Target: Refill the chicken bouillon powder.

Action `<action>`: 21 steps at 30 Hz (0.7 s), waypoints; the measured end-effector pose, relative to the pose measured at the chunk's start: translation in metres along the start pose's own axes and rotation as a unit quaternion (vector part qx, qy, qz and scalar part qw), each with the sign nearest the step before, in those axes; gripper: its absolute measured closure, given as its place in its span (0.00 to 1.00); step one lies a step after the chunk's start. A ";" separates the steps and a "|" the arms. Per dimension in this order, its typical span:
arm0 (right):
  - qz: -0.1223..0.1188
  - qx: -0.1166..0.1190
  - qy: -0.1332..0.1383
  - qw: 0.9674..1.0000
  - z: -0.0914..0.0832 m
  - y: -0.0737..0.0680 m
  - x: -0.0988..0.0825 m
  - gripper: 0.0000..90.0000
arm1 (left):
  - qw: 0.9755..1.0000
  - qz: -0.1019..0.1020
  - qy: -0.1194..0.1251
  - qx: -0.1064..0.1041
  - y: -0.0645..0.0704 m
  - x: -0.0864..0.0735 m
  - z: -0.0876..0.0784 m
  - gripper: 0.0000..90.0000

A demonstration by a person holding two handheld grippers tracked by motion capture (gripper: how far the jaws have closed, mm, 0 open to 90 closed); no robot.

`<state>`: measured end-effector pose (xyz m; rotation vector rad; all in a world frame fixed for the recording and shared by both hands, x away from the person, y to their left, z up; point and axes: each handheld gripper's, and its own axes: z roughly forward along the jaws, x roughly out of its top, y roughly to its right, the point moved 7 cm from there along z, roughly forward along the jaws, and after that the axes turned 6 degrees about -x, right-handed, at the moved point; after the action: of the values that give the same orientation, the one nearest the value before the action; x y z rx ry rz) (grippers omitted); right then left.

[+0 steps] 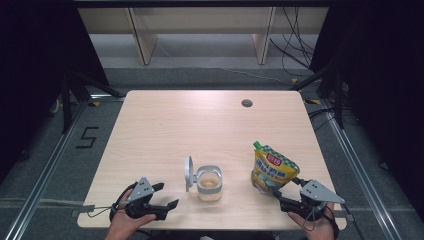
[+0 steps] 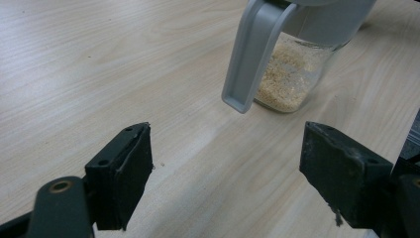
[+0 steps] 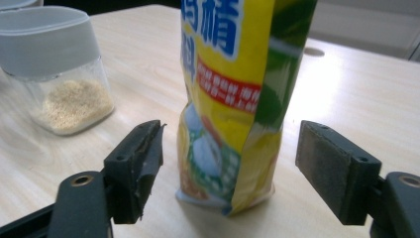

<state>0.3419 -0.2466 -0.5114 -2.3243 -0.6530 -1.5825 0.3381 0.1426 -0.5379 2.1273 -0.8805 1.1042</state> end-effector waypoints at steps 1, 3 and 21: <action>-0.007 0.002 -0.004 1.000 0.000 0.000 -0.001 0.30 | 1.000 -0.002 0.000 0.001 0.000 0.000 0.000 0.22; -0.001 -0.001 -0.016 1.000 -0.002 -0.002 -0.004 0.29 | 1.000 -0.003 -0.002 0.004 0.000 0.001 -0.001 0.22; -0.031 -0.018 -0.080 0.996 -0.018 -0.009 -0.021 0.26 | 1.000 0.003 -0.001 0.004 -0.007 0.005 -0.001 0.22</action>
<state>0.3166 -0.2515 -0.5250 -2.5007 -0.7440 -1.4550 0.3457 0.1461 -0.5346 2.1335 -0.8855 1.1105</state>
